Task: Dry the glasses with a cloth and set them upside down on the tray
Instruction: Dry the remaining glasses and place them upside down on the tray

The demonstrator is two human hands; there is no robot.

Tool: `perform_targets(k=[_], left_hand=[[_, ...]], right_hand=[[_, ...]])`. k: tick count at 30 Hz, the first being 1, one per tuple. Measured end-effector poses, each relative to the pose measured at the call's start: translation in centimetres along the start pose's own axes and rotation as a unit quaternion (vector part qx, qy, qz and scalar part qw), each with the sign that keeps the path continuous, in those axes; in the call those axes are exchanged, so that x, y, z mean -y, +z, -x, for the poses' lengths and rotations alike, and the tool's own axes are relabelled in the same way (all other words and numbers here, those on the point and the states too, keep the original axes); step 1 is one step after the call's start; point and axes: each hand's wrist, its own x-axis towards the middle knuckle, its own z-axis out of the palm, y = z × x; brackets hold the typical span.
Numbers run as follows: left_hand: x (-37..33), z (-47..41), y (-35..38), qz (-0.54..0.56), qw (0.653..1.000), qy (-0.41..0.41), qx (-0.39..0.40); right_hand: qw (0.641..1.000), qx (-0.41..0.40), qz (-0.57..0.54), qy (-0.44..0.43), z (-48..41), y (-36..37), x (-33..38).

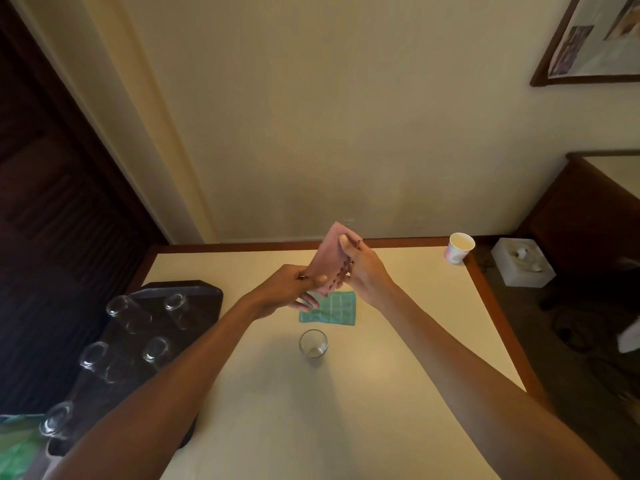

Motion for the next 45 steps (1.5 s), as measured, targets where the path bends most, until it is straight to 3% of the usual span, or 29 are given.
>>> perform_targets(k=[8,10,12,16,19,21,26,30,39,45], left_hand=[[10.0,-0.1,1.7,-0.167,0.985,-0.014,-0.052],[12.0,0.1,2.8,-0.188,0.981,-0.038,-0.041],[13.8,-0.1,3.9,-0.191,0.980,-0.053,-0.033],[16.6,-0.9,6.3,-0.172,0.982,-0.051,-0.061],[17.8,-1.4,7.5,-0.170,0.977,-0.046,-0.121],[17.9,-1.5,8.0,-0.152,0.976,-0.043,-0.151],[14.8,-1.0,7.4,-0.123,0.978,0.010,-0.168],[10.1,-0.9,5.1,-0.175,0.974,0.050,-0.137],[-1.2,0.7,-1.5,-0.322,0.937,0.119,-0.069],[-6.8,2.0,-3.6,-0.365,0.919,0.148,-0.036]], right_hand=[[0.985,-0.070,0.157,-0.025,0.8,-4.5,-4.3],[0.972,-0.034,0.231,-0.039,1.8,-5.4,-5.6],[0.959,0.065,0.271,-0.048,3.0,-5.6,-6.6],[0.938,0.136,0.318,0.017,4.3,-5.8,-9.0],[0.926,0.057,0.352,0.124,4.2,-6.6,-10.6],[0.922,0.046,0.363,0.129,4.1,-7.1,-11.4],[0.914,0.079,0.383,0.105,3.8,-6.3,-9.7],[0.913,0.109,0.378,0.108,3.2,-4.3,-6.6],[0.836,0.175,0.514,0.085,1.9,-0.7,1.5],[0.846,0.179,0.501,0.022,1.3,1.6,4.2]])
